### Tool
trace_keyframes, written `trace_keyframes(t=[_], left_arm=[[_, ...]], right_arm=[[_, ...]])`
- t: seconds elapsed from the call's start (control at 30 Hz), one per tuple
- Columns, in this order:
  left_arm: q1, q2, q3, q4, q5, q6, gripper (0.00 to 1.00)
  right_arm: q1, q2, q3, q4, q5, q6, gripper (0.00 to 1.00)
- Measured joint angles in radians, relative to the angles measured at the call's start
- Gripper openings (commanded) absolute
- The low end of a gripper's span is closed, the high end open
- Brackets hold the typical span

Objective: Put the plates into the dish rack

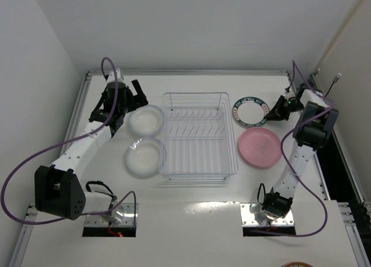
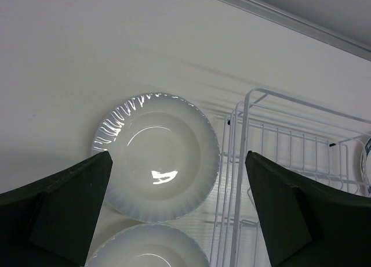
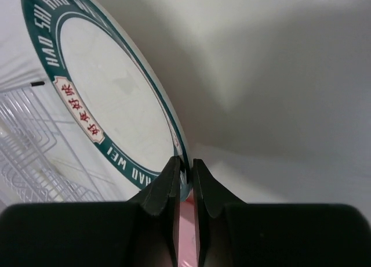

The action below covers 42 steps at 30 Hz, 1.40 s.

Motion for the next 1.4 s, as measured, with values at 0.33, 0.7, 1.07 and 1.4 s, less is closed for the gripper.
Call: trace_keyframes(t=[0.33, 0.7, 1.07, 1.4], left_arm=[[0.000, -0.011, 0.000, -0.006, 0.001, 0.000, 1.00], [0.000, -0.045, -0.027, 0.005, 0.010, -0.005, 1.00], [-0.019, -0.086, -0.048, -0.007, -0.037, -0.007, 1.00], [-0.046, -0.104, -0.088, -0.023, -0.093, -0.008, 1.00]], right_arm=[[0.026, -0.311, -0.154, 0.052, 0.144, 0.063, 0.00], [0.039, -0.569, -0.093, 0.008, 0.276, 0.107, 0.00], [0.225, -0.853, -0.141, -0.061, 0.344, 0.150, 0.00], [0.456, -0.915, -0.217, -0.130, 0.470, 0.187, 0.00]])
